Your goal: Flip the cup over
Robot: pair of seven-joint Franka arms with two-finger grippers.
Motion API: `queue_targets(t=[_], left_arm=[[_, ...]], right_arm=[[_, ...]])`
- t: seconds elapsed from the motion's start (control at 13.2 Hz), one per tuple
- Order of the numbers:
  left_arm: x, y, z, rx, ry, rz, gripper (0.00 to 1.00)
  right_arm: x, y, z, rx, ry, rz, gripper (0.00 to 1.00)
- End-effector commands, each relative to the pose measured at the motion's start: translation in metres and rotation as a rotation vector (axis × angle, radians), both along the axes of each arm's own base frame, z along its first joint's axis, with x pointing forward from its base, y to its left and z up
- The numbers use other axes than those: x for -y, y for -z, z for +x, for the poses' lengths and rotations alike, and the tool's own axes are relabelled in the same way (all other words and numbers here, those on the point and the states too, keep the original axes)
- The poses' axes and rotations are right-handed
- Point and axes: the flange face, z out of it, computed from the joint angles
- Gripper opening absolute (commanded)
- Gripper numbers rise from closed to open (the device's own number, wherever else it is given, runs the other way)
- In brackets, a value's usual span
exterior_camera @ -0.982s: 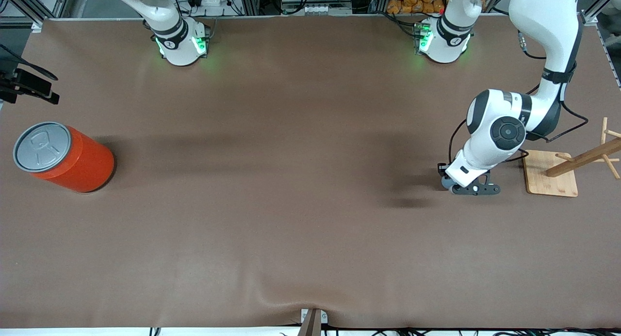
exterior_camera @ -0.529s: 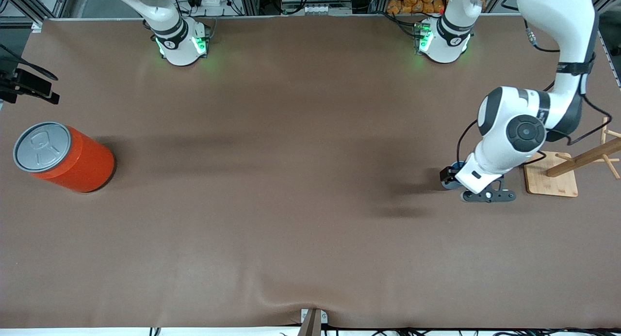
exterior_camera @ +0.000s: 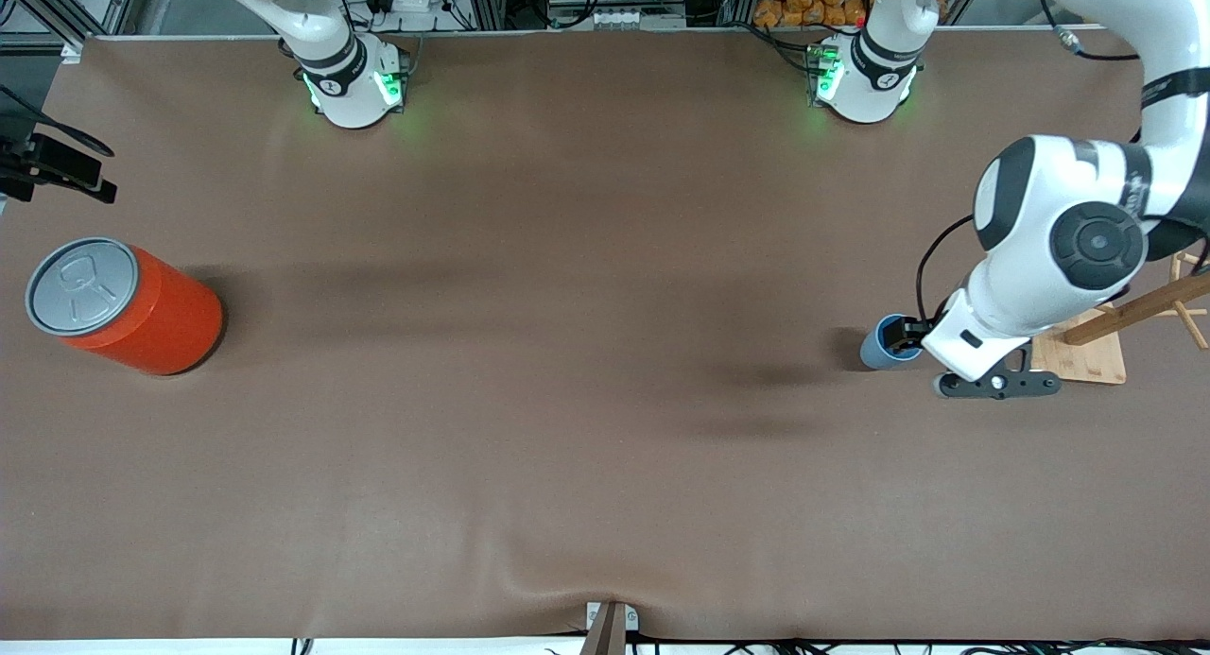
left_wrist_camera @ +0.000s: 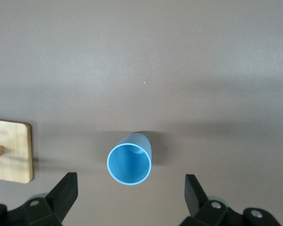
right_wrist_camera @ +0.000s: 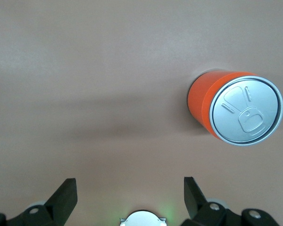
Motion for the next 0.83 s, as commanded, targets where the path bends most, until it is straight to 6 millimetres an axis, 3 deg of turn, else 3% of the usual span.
queue_targets(t=[0.0,0.3,0.76], left_arm=[[-0.003,-0.031,0.005,0.005,-0.017,-0.012,1.0],[-0.013,-0.071,0.005,0.044,-0.036,-0.018,1.0],[-0.026,-0.117,-0.018,0.06,-0.061,-0.05,1.0]], right_arm=[[0.003,-0.004,-0.002,0.001,0.002,0.01,1.0],[0.004,-0.003,-0.003,-0.005,0.003,0.01,1.0],[0.001,-0.004,-0.002,-0.002,-0.002,0.011,1.0]])
